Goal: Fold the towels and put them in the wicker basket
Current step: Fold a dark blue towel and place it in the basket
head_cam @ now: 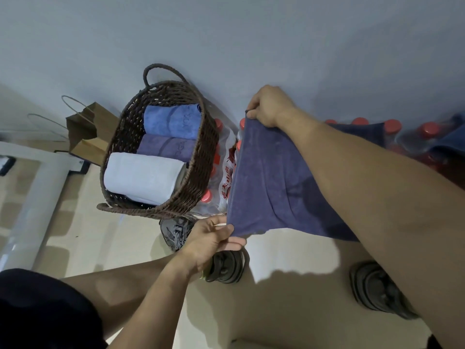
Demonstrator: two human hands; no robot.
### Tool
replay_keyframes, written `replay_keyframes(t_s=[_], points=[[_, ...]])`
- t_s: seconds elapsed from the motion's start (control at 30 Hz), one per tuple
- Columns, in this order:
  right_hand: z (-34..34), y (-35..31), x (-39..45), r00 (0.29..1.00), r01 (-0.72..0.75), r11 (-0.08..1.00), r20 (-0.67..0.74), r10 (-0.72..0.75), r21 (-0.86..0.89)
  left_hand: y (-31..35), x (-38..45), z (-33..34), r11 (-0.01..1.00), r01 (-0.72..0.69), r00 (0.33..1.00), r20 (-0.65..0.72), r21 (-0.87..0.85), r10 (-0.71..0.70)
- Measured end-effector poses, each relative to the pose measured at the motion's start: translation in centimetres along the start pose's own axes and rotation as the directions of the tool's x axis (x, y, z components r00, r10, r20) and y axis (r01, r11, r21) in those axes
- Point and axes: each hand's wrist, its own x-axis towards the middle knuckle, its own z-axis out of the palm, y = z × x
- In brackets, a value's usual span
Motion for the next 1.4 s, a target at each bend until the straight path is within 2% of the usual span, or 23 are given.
replay_keyframes(t_s=[0.07,0.23,0.27,0.3,0.37,0.4,0.5,0.57,0.63,0.7,0.77,0.83,0.9,1.03,1.13,1.2,1.27,1.33,1.37,1.4], points=[[0.8,0.2,-0.3,1.000,-0.011,1.000,-0.020,0.012,0.029,0.2,0.3,-0.3,0.994,0.001,1.000,0.012,0.113,-0.003],[-0.1,1.1,-2.3,0.993,0.081,0.990,-0.095,-0.070,0.118,0.7,1.0,-0.4,0.884,0.083,0.983,-0.182,0.460,0.002],[-0.6,1.4,-3.0,0.989,0.096,0.988,-0.126,-0.081,0.122,1.2,1.1,-0.3,0.811,0.123,0.978,-0.206,0.572,-0.003],[-1.2,1.9,-3.8,0.985,0.099,0.987,-0.156,-0.079,0.125,1.9,1.1,-0.1,0.671,0.159,0.976,-0.219,0.724,0.006],[-2.7,3.3,-5.5,0.981,0.067,0.992,-0.190,-0.045,0.108,3.8,0.8,0.9,0.326,0.194,0.961,-0.245,0.925,0.125],[-3.4,4.3,-6.5,0.983,0.029,0.996,-0.186,-0.012,0.087,4.8,0.7,1.8,0.262,0.172,0.946,-0.233,0.950,0.224],[-5.3,8.6,-9.6,0.971,-0.155,0.987,-0.192,0.146,-0.033,7.3,0.8,5.5,0.289,-0.045,0.853,-0.113,0.956,0.509],[-6.3,11.9,-11.8,0.913,-0.306,0.950,-0.304,0.272,-0.067,8.9,1.7,7.6,0.251,-0.150,0.757,-0.052,0.956,0.651],[-6.8,14.4,-13.9,0.841,-0.429,0.902,-0.378,0.386,-0.034,10.5,3.2,8.9,0.197,-0.221,0.712,0.020,0.955,0.702],[-7.0,15.8,-15.2,0.799,-0.514,0.857,-0.375,0.470,-0.020,11.8,5.0,9.7,0.084,-0.293,0.730,0.166,0.952,0.663],[-7.2,16.2,-15.8,0.792,-0.534,0.845,-0.331,0.512,0.031,12.5,7.0,9.8,0.011,-0.323,0.785,0.261,0.946,0.562],[-7.2,16.2,-15.7,0.814,-0.519,0.854,-0.281,0.508,0.039,12.9,8.7,9.4,-0.047,-0.237,0.860,0.232,0.970,0.453],[-7.3,15.9,-15.2,0.830,-0.524,0.851,-0.232,0.507,-0.017,13.3,10.0,9.1,-0.100,-0.139,0.899,0.168,0.985,0.404],[-7.0,14.7,-14.5,0.820,-0.553,0.832,-0.206,0.535,-0.043,13.9,11.1,9.6,-0.158,-0.086,0.912,0.141,0.984,0.384],[-6.7,14.4,-14.0,0.848,-0.497,0.868,-0.220,0.482,-0.014,13.6,11.4,9.5,-0.176,-0.059,0.907,0.126,0.983,0.401],[-6.8,14.7,-13.7,0.840,-0.448,0.877,-0.255,0.479,0.174,13.4,11.4,9.2,-0.185,-0.062,0.905,0.134,0.981,0.404],[-7.0,15.3,-13.6,0.811,-0.402,0.780,-0.208,0.546,0.479,13.5,11.4,9.0,-0.180,-0.074,0.911,0.140,0.981,0.389],[-7.1,16.0,-13.7,0.771,-0.379,0.586,-0.106,0.628,0.716,13.7,11.3,9.0,-0.085,-0.083,0.919,0.110,0.993,0.378],[-7.0,16.5,-13.7,0.749,-0.370,0.546,-0.106,0.654,0.752,13.7,11.2,9.3,-0.010,-0.087,0.916,0.084,0.996,0.392],[-7.0,16.9,-13.7,0.730,-0.365,0.569,-0.153,0.666,0.737,13.5,11.2,9.6,0.056,-0.088,0.906,0.056,0.995,0.420]])
